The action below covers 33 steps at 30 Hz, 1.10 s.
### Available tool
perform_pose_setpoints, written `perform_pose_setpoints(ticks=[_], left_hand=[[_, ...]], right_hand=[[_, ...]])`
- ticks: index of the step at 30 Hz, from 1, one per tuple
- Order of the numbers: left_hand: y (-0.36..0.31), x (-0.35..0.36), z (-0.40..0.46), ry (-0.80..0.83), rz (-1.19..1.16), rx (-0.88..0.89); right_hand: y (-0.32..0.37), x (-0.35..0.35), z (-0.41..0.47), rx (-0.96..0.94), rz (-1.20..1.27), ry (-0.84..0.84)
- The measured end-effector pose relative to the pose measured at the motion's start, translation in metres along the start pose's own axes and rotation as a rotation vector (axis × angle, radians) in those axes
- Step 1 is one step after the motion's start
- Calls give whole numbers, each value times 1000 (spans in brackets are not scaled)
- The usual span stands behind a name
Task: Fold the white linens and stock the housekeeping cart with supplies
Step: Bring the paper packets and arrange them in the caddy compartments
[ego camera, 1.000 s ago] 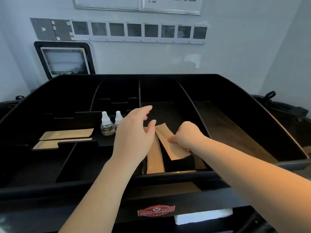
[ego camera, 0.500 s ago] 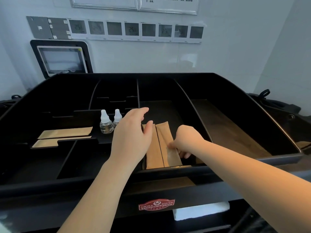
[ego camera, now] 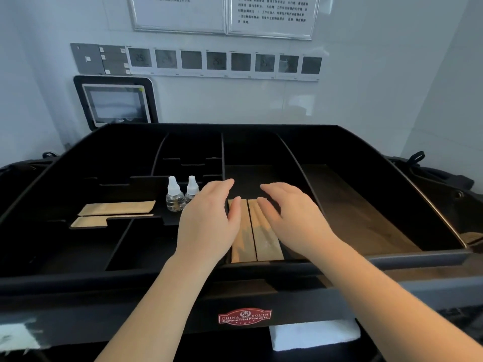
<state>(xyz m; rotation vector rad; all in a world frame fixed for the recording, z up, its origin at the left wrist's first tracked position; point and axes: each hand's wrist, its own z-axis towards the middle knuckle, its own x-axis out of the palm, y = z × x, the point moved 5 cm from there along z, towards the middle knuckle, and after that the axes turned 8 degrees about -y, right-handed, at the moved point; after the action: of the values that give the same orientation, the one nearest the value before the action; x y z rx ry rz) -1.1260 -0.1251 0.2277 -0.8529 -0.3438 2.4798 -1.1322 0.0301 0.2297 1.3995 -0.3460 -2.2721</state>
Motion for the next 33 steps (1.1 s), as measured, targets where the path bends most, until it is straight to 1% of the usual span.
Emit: perform_pose_setpoints(ticks=[3,6,9,14,19,26,30,33], left_hand=[[0,-6,-1,-5,34,3],[7,-16,-6,1,63,-28],[19,-34,-12,-8,142,-60],[47,-80,-32,-47,296,-130],[64,-137,-64,-153,393,-211],[86,-215,-149,-245,613,-506],[84,-262,-224,-321,714,-703],[76,-297,-291,-379,804,-858]], right_hand=[[15,-4,-12,-39,24,-35],[27,1,-16,-51,47,-32],[45,8,-18,-94,97,-61],[91,28,-26,-245,172,-59],[141,49,-48,-426,267,5],[208,84,-108,-707,437,138],[237,110,-166,-853,542,274],[254,134,-217,-971,549,389]])
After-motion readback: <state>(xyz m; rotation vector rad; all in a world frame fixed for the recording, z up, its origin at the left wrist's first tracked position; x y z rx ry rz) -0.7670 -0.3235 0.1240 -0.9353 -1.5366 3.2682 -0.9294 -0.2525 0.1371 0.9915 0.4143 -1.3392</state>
